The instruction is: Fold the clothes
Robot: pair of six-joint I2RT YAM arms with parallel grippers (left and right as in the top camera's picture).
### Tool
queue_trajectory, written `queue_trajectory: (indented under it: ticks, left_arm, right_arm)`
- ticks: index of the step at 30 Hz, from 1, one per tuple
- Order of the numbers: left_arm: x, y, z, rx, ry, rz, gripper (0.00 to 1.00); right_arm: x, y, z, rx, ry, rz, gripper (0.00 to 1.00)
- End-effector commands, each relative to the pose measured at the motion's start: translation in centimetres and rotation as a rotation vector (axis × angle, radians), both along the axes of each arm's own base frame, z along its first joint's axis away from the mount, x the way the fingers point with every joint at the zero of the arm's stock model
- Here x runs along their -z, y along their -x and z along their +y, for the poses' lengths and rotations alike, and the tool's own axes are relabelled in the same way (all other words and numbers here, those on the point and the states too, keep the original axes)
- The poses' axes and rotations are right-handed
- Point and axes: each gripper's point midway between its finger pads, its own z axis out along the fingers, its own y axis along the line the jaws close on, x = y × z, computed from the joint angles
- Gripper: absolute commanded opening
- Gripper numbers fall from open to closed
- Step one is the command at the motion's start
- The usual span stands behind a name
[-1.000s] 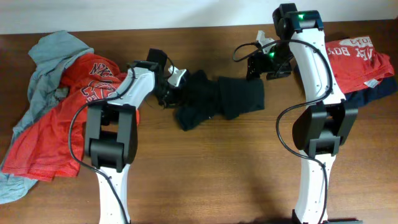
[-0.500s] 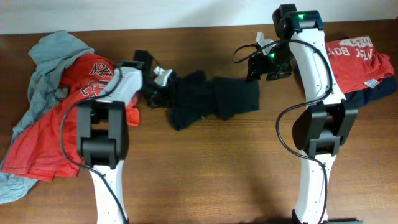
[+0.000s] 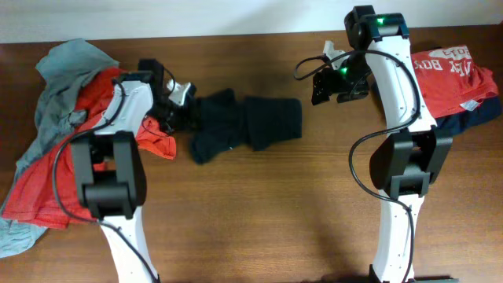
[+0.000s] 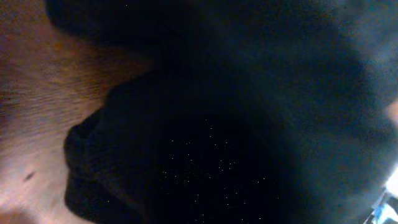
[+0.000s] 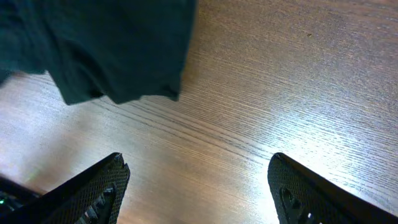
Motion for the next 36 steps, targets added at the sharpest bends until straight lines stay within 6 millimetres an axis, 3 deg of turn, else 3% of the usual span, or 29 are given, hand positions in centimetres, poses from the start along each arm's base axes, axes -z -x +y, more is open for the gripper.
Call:
queue_trajectory:
  ticks: [1,4,6,9,13,17,24,31,35,36]
  left_arm:
    - [-8.2,-1.7,-1.0,0.038,-0.008,-0.224,0.01]
    - [-11.4,-2.0,-3.7,0.087,0.003,-0.333,0.01]
    - [-12.3,-2.1,-6.0,0.104,-0.005,-0.372,0.01]
    - [-12.0,-1.7,-10.2,0.168,-0.042,-0.417,0.01]
    - [-9.9,-1.4,-13.8,0.213,-0.178,-0.456,0.00]
    - [-7.3,-1.6,-14.7,0.212,-0.325,-0.470,0.00]
    - [-2.5,-1.3,-15.5,0.251,-0.355,-0.393,0.00]
    - [-2.0,-1.9,-16.1,0.248,-0.346,-0.416,0.01]
    - [-2.4,-2.1,-17.3,0.258,-0.326,-0.450,0.23]
    - [-2.5,-2.1,-17.7,0.263,-0.321,-0.460,0.41]
  right_arm:
    - [-0.1,-0.3,0.4,-0.019,-0.011,-0.010,0.76]
    - [-0.1,-0.2,0.4,-0.019,-0.011,-0.009,0.76]
    - [-0.1,-0.2,0.4,-0.018,-0.011,-0.009,0.76]
    - [-0.1,-0.1,0.5,-0.019,-0.015,-0.005,0.76]
    - [-0.1,0.1,0.5,-0.019,-0.017,0.007,0.76]
    - [-0.1,0.4,0.5,-0.018,-0.016,0.017,0.76]
    - [-1.2,-0.4,0.5,0.012,-0.109,-0.013,0.73]
    - [-4.2,-1.9,-1.0,0.074,-0.231,-0.088,0.73]
    - [-4.9,-2.1,-1.7,0.086,-0.230,-0.107,0.73]
    - [-4.9,-2.1,-1.8,0.088,-0.230,-0.109,0.73]
